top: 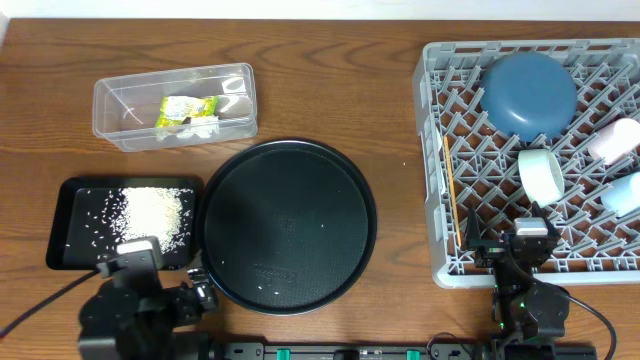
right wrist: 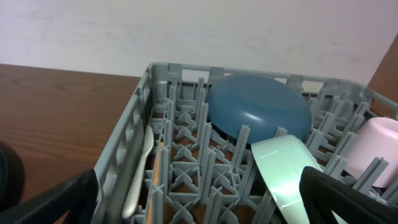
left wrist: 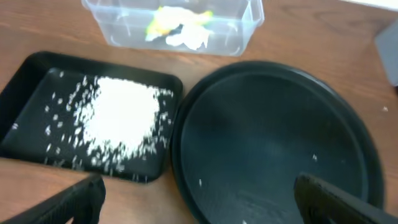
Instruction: Sort waste into correct bins and load items into the dishwasher rack
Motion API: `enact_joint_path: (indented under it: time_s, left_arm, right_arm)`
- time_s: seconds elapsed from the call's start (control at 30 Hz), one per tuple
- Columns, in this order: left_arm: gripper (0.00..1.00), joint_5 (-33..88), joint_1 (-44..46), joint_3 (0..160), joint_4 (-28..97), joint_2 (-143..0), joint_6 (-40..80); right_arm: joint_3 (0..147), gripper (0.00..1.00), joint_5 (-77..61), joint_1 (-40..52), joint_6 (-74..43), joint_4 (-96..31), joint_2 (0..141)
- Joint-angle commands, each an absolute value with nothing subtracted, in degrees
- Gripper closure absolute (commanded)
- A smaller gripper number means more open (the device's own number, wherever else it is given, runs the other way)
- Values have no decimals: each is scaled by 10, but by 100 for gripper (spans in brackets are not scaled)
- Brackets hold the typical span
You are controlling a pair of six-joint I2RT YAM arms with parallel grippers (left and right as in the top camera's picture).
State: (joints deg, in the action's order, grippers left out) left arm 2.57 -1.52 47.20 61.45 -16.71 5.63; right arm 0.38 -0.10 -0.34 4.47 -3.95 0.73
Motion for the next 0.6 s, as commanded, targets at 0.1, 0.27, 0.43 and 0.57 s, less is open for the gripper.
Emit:
enact_joint_path:
  time_s: [0.1,0.27,0.43,0.57]
  left_arm:
    - [2,19,-29,320,510,-85,26]
    - [2,19,-43,201,366,-37,26]
    - [2,19,-54,88,161,-11,19]
    - [2,26,-55,10,29,-1,19]
  right_arm:
    - [3,1,-5,0,52,-43,3]
    - [3,1,-4,0,52,-43,3]
    - [3,1,-5,0,52,-43,3]
    - [3,1,-5,0,52,-43,3]
